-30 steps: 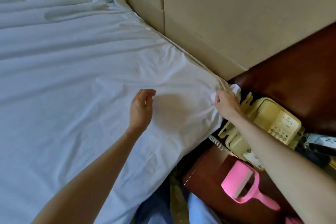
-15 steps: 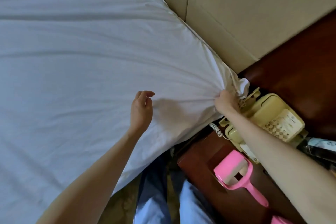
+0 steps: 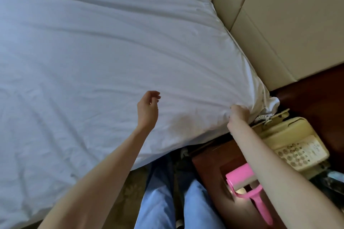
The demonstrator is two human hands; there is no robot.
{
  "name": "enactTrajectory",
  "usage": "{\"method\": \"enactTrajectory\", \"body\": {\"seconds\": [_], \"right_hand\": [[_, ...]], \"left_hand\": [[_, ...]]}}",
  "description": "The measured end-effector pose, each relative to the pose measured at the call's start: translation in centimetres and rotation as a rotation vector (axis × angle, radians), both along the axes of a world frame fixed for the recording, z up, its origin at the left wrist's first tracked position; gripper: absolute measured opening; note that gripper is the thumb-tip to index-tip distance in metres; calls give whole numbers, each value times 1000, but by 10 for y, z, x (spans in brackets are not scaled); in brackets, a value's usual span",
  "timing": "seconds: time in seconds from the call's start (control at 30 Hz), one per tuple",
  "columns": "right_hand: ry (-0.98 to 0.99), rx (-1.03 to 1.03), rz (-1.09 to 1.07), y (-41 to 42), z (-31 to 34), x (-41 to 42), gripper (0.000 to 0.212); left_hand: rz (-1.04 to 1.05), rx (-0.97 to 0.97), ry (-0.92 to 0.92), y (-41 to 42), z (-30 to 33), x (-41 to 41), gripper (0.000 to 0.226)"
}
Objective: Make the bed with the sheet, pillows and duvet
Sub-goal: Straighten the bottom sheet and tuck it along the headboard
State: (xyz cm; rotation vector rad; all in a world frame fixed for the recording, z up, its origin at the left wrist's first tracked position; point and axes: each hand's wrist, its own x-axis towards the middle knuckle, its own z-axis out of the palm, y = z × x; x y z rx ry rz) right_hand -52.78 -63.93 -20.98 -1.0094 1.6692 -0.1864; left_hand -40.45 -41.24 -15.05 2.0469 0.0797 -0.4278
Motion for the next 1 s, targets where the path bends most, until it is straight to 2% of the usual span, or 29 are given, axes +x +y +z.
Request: {"method": "enactTrajectory", "body": {"seconds": [0.07, 0.13, 0.37, 0.47, 0.53, 0.63, 0.7, 0.83, 0.9, 1.0], "right_hand": [[-35, -65, 116, 24, 28, 11, 23], [-99, -26, 233, 52, 48, 26, 18], [-163, -67, 903, 153, 76, 75, 10], [-130, -138, 1225, 200, 72, 86, 9], [-92, -189, 1456, 232, 64, 87, 12], [24, -305, 1833, 275, 51, 82, 23], [111, -391, 2035, 300, 42, 73, 33], [309, -638, 2304, 343, 26, 64, 54], [420, -787, 2365, 357, 20, 63, 64], [400, -1010, 2364, 365, 5, 70, 52]], "left_hand": [[80, -14, 22, 15, 11, -5, 32], [128, 7, 38, 35, 19, -12, 31], [229, 174, 13, 137, 24, -21, 26], [120, 364, -19, 196, 10, -32, 23], [-30, 548, -35, 237, -2, -43, 25], [-321, 809, 48, 296, -17, -64, 37], [-448, 904, 129, 332, -24, -77, 45], [-517, 1008, 113, 376, -36, -82, 57], [-534, 1052, 24, 384, -43, -78, 59], [-625, 1038, -149, 393, -51, -65, 46]]}}
